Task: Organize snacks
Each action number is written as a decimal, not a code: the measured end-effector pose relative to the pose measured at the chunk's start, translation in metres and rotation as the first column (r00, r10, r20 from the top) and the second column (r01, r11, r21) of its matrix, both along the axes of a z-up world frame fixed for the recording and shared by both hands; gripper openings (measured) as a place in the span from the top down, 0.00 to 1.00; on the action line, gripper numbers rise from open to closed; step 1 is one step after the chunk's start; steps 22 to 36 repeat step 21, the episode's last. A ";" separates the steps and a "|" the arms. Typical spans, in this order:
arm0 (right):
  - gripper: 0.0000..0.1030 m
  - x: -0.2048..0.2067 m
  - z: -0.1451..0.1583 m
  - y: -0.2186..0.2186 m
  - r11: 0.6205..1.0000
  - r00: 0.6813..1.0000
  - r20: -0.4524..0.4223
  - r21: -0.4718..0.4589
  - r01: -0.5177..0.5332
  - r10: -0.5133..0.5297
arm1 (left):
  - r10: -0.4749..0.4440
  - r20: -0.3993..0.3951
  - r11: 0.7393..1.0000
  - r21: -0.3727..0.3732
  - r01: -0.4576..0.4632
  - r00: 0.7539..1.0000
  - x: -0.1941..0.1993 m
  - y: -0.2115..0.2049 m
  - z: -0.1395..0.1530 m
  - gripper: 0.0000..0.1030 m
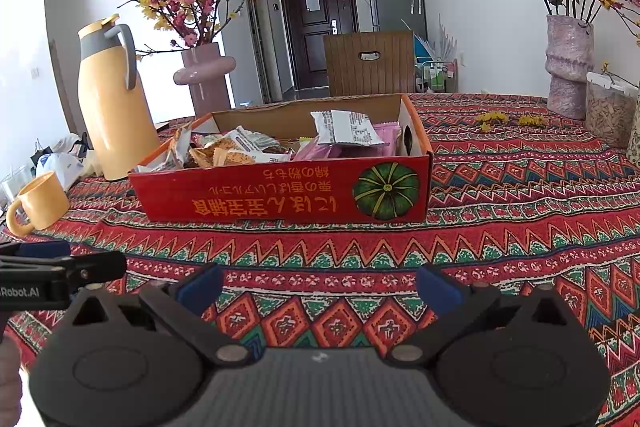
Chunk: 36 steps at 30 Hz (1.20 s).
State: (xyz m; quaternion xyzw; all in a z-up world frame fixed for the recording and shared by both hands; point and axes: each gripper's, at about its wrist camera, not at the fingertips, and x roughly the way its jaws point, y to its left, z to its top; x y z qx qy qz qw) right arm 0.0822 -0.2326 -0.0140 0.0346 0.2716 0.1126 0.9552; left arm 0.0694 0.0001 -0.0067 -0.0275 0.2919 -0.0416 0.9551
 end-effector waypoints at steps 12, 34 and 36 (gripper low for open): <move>0.00 0.000 0.000 0.000 1.000 1.000 0.000 -0.001 -0.001 0.001 | 0.000 0.002 1.000 -0.007 0.001 1.000 -0.001 -0.001 0.001 0.00; 0.00 -0.001 -0.004 0.001 1.000 1.000 -0.007 -0.001 -0.002 0.002 | -0.009 0.005 1.000 -0.016 0.009 1.000 -0.001 -0.001 0.000 0.00; 0.00 -0.001 -0.004 0.001 1.000 1.000 -0.007 -0.001 -0.002 0.002 | -0.009 0.005 1.000 -0.016 0.009 1.000 -0.001 -0.001 0.000 0.00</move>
